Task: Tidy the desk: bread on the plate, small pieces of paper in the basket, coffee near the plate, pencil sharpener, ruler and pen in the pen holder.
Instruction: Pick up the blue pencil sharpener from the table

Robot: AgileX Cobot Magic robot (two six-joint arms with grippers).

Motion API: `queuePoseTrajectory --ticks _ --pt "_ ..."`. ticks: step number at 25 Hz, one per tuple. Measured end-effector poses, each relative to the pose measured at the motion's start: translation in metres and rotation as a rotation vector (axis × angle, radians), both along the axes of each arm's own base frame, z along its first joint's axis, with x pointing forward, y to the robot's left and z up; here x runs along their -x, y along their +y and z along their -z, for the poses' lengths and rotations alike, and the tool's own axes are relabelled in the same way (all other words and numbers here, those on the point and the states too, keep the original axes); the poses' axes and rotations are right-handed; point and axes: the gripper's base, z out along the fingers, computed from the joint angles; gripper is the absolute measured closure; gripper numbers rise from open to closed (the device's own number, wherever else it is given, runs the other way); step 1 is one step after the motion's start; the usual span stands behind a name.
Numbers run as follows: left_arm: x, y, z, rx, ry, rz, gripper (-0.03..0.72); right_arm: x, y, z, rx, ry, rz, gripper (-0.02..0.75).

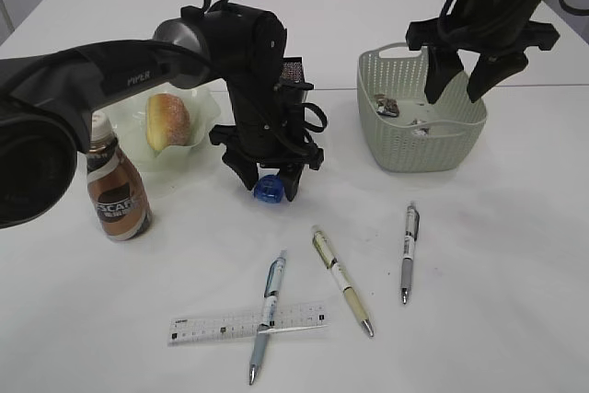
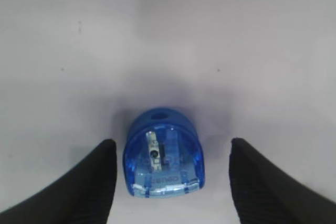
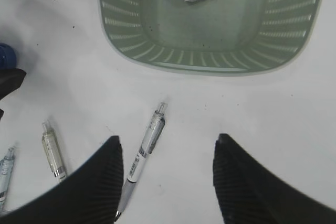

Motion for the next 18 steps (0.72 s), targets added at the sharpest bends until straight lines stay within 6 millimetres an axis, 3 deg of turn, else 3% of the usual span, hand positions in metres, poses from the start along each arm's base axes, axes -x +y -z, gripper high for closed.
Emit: queuePoseTrajectory --ticks 10,15,18 --pt "0.0003 -0.0005 0.0084 -0.003 0.018 -0.001 0.207 0.0000 0.0000 0.0000 0.000 0.000 -0.002 0.334" --pt "-0.0003 -0.0009 0.0084 0.000 0.012 -0.002 0.348 0.0000 0.0000 0.0000 0.000 0.000 -0.002 0.334" --pt "-0.0003 -0.0009 0.0084 0.000 0.012 -0.002 0.365 0.0000 0.0000 0.0000 0.000 0.000 -0.002 0.334"
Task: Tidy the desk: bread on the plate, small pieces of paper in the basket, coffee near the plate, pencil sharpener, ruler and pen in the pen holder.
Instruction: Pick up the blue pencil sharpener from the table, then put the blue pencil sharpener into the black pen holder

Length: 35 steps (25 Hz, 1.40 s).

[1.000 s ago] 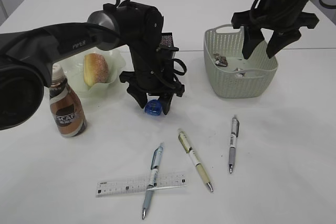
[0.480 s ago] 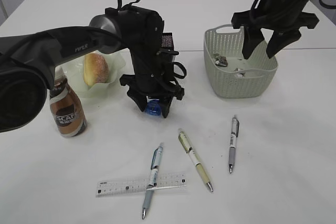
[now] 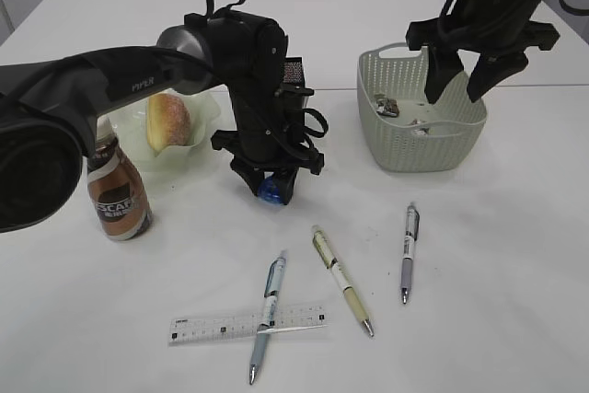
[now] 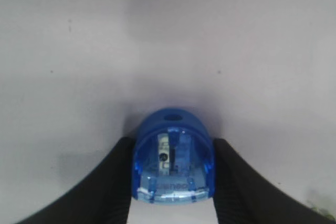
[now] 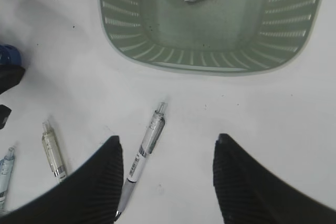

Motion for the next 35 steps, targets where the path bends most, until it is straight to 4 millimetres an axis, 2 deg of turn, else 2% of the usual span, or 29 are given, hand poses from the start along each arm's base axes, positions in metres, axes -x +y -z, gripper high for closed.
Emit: queuePoseTrajectory --ticks 4,8,17,26,30,35 --pt "0.000 0.000 -0.001 0.001 -0.001 0.000 0.365 0.000 0.000 0.000 0.000 0.000 0.000 0.334" --pt "-0.004 -0.003 -0.011 0.022 -0.030 0.000 0.366 0.000 0.000 0.000 0.000 0.000 0.000 0.334" --pt "0.000 -0.008 -0.059 0.129 -0.064 -0.011 0.366 0.000 0.000 0.000 0.000 0.000 0.000 0.334" --pt "0.001 -0.001 -0.095 0.113 -0.150 -0.001 0.366 0.000 0.000 0.000 0.000 0.000 0.000 0.334" --pt "0.004 0.003 -0.121 0.125 -0.202 0.001 0.366 0.000 0.000 0.000 0.000 0.000 -0.002 0.334" --pt "0.017 0.011 -0.177 0.178 -0.295 0.001 0.366 0.000 0.000 0.000 0.002 -0.001 -0.008 0.334"
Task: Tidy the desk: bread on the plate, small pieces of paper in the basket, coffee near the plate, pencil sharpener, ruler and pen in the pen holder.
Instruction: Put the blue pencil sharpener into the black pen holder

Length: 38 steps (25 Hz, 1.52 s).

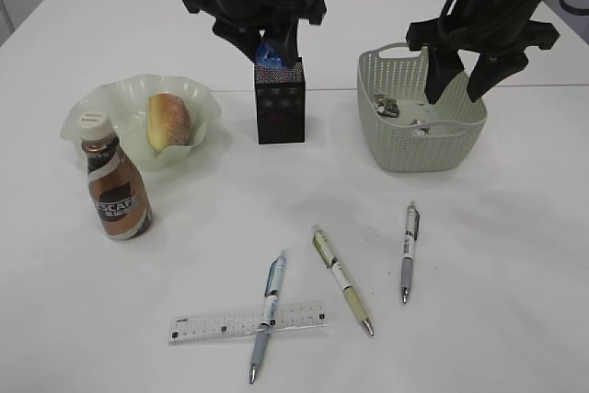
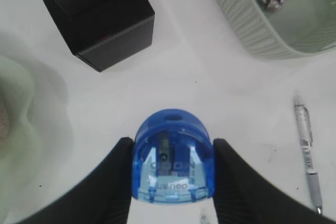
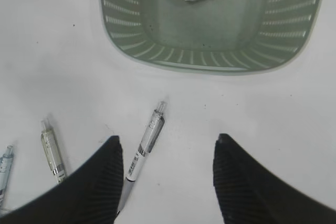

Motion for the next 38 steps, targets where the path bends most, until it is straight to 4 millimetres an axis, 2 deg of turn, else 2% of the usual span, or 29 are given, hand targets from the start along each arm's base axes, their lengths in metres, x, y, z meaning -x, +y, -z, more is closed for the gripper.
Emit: queuePoseTrajectory --ticks 11,12,13,17,27,38 --pt "0.038 0.022 -0.097 0.114 -0.148 0.007 0.367 0.000 -0.001 0.000 0.008 -0.002 -0.006 0.334" --pt "0.038 0.022 -0.097 0.114 -0.148 0.007 0.367 0.000 -0.001 0.000 0.010 -0.002 -0.006 0.334" --pt "0.046 0.027 -0.112 0.132 -0.174 0.010 0.367 0.000 -0.001 0.000 0.010 -0.002 -0.006 0.334" --pt "0.059 0.035 -0.137 0.162 -0.222 0.010 0.367 0.000 -0.001 0.000 0.010 -0.002 -0.006 0.334" --pt "0.057 0.044 -0.142 0.082 -0.290 -0.011 0.367 0.000 -0.001 0.000 0.013 -0.003 -0.010 0.333" --pt "0.043 0.042 -0.160 0.130 -0.543 -0.016 0.367 0.000 -0.001 0.000 0.019 -0.004 -0.016 0.333"
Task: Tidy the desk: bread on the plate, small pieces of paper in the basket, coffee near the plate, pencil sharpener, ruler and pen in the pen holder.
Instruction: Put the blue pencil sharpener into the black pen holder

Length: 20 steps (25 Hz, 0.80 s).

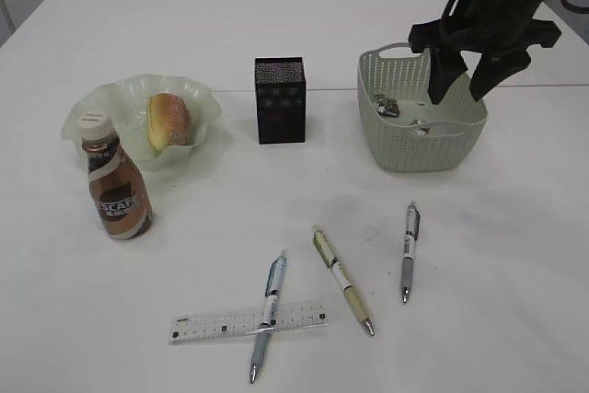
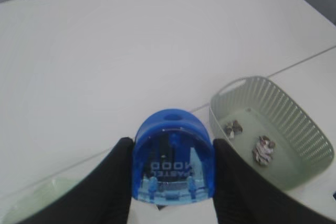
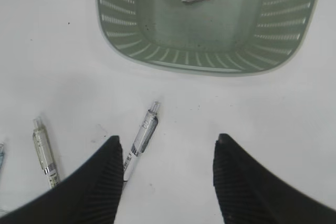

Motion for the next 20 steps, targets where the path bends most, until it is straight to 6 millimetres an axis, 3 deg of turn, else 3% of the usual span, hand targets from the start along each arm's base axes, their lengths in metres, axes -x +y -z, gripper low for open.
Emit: queuePoseTrajectory --ticks 5,15,20 --pt "-0.013 -0.006 0.006 0.017 -0.131 0.010 0.367 0.000 -0.001 0.000 0.017 -0.003 -0.004 0.333" --pt "-0.035 -0.028 0.074 0.060 -0.295 0.102 0.367 -0.001 -0.003 0.000 0.038 -0.006 -0.007 0.334" --pt "-0.037 -0.031 0.093 0.060 -0.332 0.132 0.367 -0.001 -0.003 0.000 0.039 -0.007 -0.007 0.334"
